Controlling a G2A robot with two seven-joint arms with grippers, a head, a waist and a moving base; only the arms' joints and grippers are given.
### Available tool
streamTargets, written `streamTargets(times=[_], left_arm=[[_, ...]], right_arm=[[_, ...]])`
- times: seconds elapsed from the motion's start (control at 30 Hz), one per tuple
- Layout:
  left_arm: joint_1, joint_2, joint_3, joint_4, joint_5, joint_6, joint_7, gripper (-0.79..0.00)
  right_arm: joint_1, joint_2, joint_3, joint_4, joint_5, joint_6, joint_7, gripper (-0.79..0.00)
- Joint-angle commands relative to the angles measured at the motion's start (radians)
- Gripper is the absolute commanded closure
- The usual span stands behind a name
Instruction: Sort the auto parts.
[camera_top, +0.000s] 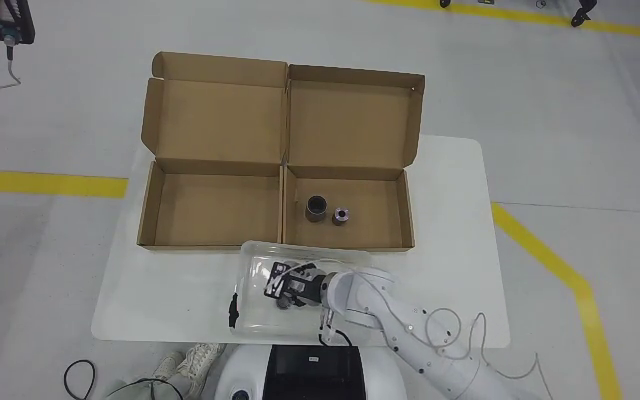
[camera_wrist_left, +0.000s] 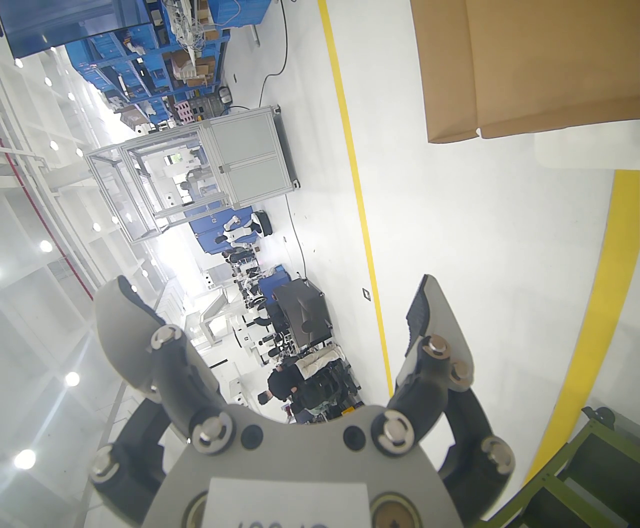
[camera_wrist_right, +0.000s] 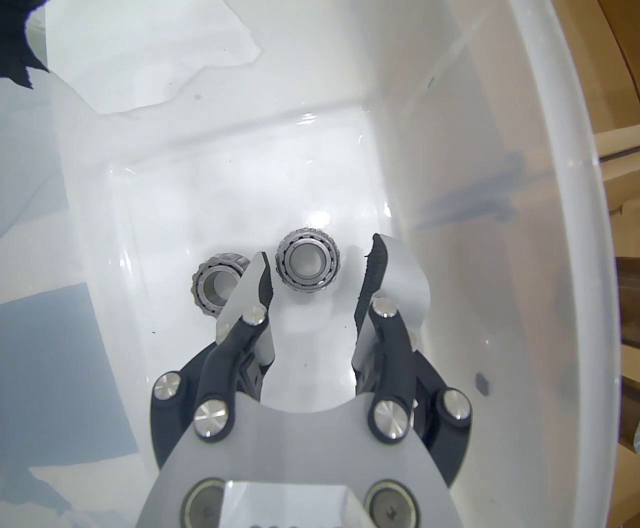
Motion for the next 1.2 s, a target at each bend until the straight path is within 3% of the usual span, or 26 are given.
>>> streamTargets(times=[0.0, 0.33, 0.43, 0.53, 0.9, 1.17], left_arm=[[0.000, 0.000, 0.000, 0.000, 0.000, 0.000, 0.000, -0.785], [0.000, 0.000, 0.000, 0.000, 0.000, 0.000, 0.000, -0.785], [0.000, 0.000, 0.000, 0.000, 0.000, 0.000, 0.000, -0.785], [0.000, 0.000, 0.000, 0.000, 0.000, 0.000, 0.000, -0.785], [0.000, 0.000, 0.000, 0.000, 0.000, 0.000, 0.000, -0.785], [0.000, 0.000, 0.000, 0.000, 0.000, 0.000, 0.000, -0.785]], right_arm=[[0.008, -0.004, -0.007, 0.010, 0.003, -0.003, 0.001, -0.345], [0.028, -0.017, -0.035, 0.029, -0.027, -0.003, 0.003, -0.326], [0.029, -0.019, -0.033, 0.038, -0.023, -0.003, -0.003, -0.228], [0.029, -0.021, -0.032, 0.042, -0.022, 0.001, -0.006, 0.000], [0.006, -0.015, -0.006, 0.007, -0.026, -0.001, -0.051, 0.000], [-0.044, 0.006, 0.063, -0.025, 0.039, -0.045, -0.184, 0.000]])
